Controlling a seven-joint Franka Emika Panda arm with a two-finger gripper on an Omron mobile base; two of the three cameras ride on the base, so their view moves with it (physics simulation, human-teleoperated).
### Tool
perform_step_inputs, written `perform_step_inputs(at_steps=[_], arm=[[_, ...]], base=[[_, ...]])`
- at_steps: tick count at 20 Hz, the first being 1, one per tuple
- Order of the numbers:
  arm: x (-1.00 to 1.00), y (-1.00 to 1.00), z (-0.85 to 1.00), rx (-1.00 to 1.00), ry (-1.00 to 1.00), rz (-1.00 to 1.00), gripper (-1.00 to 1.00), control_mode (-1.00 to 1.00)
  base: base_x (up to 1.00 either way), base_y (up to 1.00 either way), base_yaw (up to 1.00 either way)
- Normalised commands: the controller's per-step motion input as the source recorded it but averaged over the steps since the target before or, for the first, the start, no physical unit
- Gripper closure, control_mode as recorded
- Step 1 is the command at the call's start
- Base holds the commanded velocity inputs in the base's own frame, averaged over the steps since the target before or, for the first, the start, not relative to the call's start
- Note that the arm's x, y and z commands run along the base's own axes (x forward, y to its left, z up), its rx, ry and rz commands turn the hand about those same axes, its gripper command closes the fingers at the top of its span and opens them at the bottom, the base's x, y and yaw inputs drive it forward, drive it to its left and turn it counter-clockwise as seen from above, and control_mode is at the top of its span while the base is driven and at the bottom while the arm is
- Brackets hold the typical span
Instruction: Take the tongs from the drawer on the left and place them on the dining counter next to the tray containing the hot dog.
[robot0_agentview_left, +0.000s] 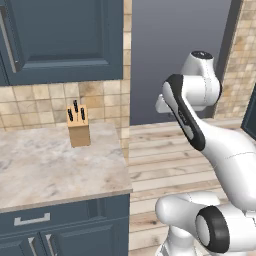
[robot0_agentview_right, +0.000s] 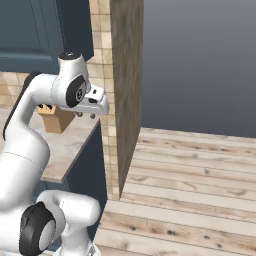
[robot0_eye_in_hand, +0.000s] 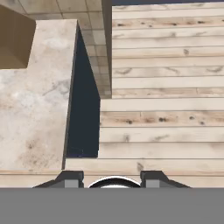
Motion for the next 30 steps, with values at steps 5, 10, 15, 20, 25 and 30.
perform_step_inputs(at_steps=[5,10,15,20,25,30], arm=[[-0.30,0.14,0.00,0.00,0.00,0.02,-1.00,-1.00],[-0.50,0.50,0.00,-0.06,0.00,0.07,-1.00,-1.00],[-0.14,0.60,-0.02,-0.07,-0.01,0.11,-1.00,-1.00],[-0.17,0.53,-0.09,-0.07,-0.03,0.19,-1.00,-1.00],[0.00,0.53,-0.14,-0.04,-0.02,0.18,-1.00,-1.00],[0.00,0.63,-0.13,-0.08,-0.01,0.18,-1.00,-1.00]], base=[[0.00,0.00,0.00],[0.00,0.00,0.00],[0.00,0.00,0.00],[0.00,0.00,0.00],[0.00,0.00,0.00],[0.00,0.00,0.00]])
